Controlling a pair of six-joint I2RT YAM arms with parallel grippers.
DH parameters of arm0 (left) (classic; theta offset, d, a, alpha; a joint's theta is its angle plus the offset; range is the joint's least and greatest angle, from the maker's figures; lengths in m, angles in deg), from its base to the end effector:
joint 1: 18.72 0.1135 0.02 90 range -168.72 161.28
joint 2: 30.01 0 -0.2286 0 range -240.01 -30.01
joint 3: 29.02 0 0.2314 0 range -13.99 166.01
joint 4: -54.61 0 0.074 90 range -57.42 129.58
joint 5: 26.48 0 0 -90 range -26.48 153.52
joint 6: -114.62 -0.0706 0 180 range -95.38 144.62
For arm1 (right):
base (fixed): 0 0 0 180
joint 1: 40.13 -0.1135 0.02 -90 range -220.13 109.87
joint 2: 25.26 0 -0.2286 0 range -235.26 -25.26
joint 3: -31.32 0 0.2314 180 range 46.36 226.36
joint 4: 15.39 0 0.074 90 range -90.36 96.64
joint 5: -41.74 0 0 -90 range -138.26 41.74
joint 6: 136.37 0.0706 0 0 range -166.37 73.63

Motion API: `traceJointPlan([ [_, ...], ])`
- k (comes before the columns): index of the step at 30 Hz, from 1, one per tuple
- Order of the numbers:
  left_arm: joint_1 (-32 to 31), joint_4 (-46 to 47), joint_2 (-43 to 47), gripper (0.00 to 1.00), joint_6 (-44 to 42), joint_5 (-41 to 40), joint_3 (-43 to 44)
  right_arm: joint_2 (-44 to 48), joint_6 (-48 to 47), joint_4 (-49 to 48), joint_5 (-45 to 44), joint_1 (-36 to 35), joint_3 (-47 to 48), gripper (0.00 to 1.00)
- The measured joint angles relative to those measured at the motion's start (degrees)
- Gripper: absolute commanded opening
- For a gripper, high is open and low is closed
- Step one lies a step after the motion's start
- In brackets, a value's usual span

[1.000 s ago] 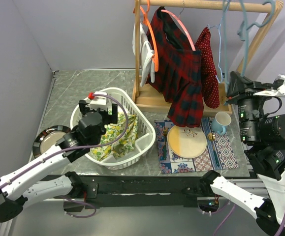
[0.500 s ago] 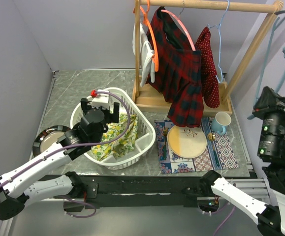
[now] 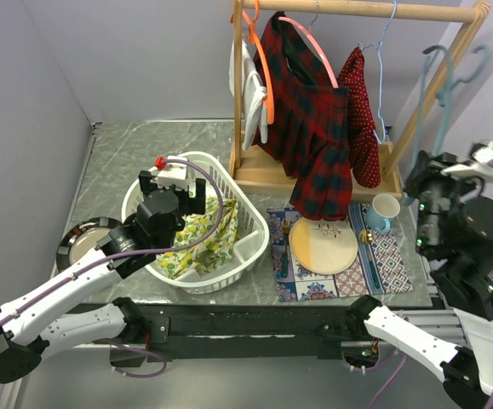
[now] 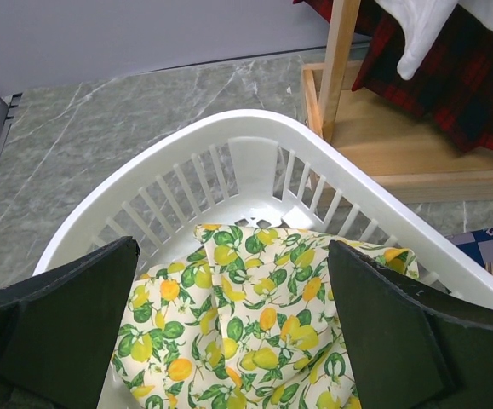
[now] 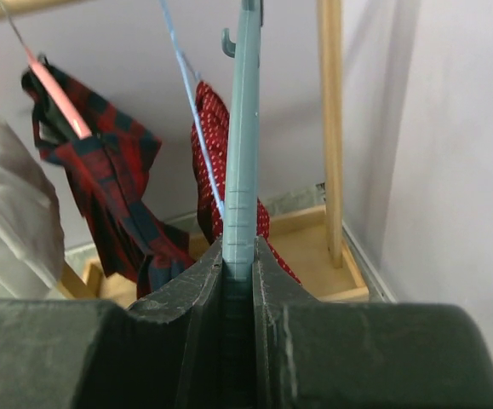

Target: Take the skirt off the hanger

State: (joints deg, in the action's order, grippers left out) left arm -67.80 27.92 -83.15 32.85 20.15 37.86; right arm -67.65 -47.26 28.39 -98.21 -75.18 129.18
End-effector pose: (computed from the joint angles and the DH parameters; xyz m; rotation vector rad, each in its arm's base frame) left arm 0.1871 -0.1419 0.3233 0.0865 1.7326 -0.0543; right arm 0.1123 0.0128 0.4824 0.2947 1.4104 -0.1057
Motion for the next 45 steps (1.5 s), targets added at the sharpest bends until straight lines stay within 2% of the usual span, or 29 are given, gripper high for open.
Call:
traceJointPlan([
  [2, 0.0, -0.17, 0.0, 0.99, 0.02, 0.02, 0.0, -1.31, 0.04, 0.15, 2.54, 1.42, -0.13, 0.0],
  [4, 0.0, -0.2, -0.11, 0.99, 0.02, 0.04, 0.02, -2.97, 0.61, 0.96, 6.71, 5.79, -0.02, 0.0],
  [12, 0.0, -0.42, -1.22, 0.99, 0.07, 0.76, 0.02, -8.87, -0.02, 4.22, 24.48, 29.79, 1.03, 0.0],
  [15, 0.0, -0.44, -1.36, 0.99, 0.09, 1.11, 0.02, -11.41, -0.59, 4.83, 30.77, 36.17, 2.62, 0.0],
  [19, 0.0, -0.55, -1.68, 0.99, 0.04, 1.03, 0.02, -14.34, -0.61, 4.72, 40.35, 41.33, 4.07, 0.0],
  [23, 0.0, -0.63, -1.97, 0.99, 0.0, 1.03, 0.02, -18.43, -0.02, 4.46, 48.89, 44.54, 7.78, 0.0],
  [28, 0.0, -2.23, -4.0, 0.99, 0.35, 1.53, 1.25, -22.51, 1.51, 1.79, 54.99, 46.84, 10.64, 0.0],
  [35, 0.0, -4.2, -5.09, 0.99, 1.51, 3.63, 3.04, -28.76, 2.75, 0.87, 57.61, 47.84, 17.49, 0.0],
  [45, 0.0, -4.39, -4.37, 0.99, 1.97, 4.52, 3.04, -29.88, 2.71, -2.69, 58.4, 48.43, 17.99, 0.0],
])
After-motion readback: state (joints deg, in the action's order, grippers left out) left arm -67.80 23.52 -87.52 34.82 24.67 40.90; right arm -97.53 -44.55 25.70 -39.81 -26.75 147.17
